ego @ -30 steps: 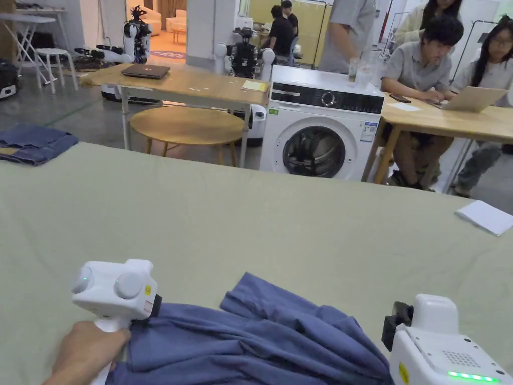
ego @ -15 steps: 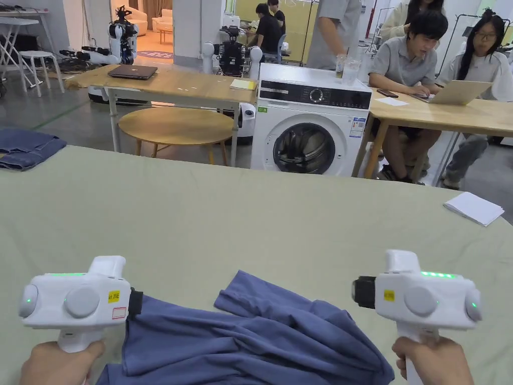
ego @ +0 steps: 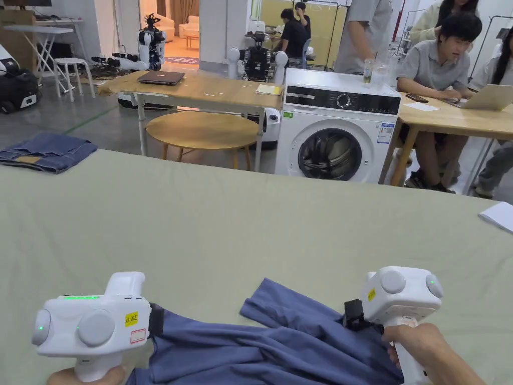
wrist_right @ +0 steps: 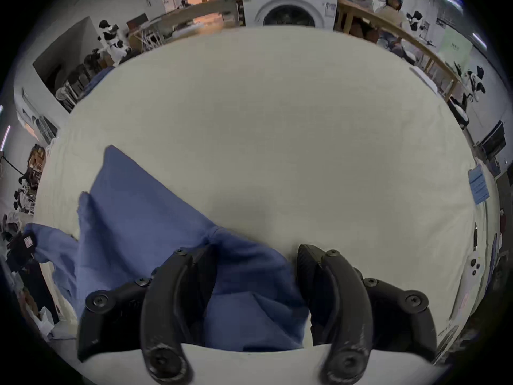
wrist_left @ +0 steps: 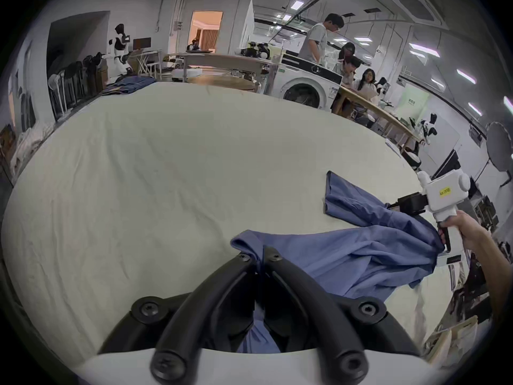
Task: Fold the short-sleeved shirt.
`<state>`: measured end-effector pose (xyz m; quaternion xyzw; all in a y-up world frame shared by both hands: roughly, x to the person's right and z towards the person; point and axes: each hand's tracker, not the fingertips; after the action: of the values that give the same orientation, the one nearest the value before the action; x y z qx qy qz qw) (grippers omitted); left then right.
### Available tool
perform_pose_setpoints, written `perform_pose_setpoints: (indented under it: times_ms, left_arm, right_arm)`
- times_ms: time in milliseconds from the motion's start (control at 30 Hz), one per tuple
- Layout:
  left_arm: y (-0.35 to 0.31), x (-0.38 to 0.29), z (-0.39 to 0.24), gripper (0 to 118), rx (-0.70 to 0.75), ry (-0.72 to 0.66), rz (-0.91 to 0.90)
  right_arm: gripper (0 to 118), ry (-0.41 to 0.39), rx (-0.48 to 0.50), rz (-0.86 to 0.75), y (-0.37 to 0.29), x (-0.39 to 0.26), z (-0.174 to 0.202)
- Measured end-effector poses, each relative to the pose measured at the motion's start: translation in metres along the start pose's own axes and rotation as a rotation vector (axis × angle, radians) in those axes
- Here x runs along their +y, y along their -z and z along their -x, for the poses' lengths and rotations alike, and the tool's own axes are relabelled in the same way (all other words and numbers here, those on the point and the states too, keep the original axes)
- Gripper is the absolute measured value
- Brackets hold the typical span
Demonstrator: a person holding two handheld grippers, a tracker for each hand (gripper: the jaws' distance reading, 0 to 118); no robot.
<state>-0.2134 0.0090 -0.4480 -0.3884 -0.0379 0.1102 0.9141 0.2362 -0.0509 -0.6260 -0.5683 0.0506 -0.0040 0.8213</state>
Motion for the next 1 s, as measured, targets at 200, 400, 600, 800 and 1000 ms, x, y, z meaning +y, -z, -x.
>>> perform_pose_setpoints:
  times_ms: [200,400,600,800,1000]
  left_arm:
    - [0.001,0.001,-0.001,0,0.010,0.005,0.003]
    - [-0.011,0.015,-0.002,0,0.016,0.024,-0.038]
    - [-0.048,0.051,0.012,0,0.025,0.034,-0.133]
    - [-0.101,0.091,0.024,0,0.068,0.041,-0.250]
    - [-0.142,0.141,0.030,0,0.075,0.013,-0.327]
  right_arm:
    - [0,-0.083,-0.039,-0.079,-0.012,-0.013,0.014]
    - [0,-0.011,-0.012,-0.267,-0.063,-0.026,-0.003]
    - [0,0.004,-0.061,-0.505,-0.148,-0.032,-0.026]
    - [0,0.041,-0.112,-0.681,-0.229,-0.040,-0.050]
    - [0,0.096,-0.127,-0.802,-0.293,-0.036,-0.057]
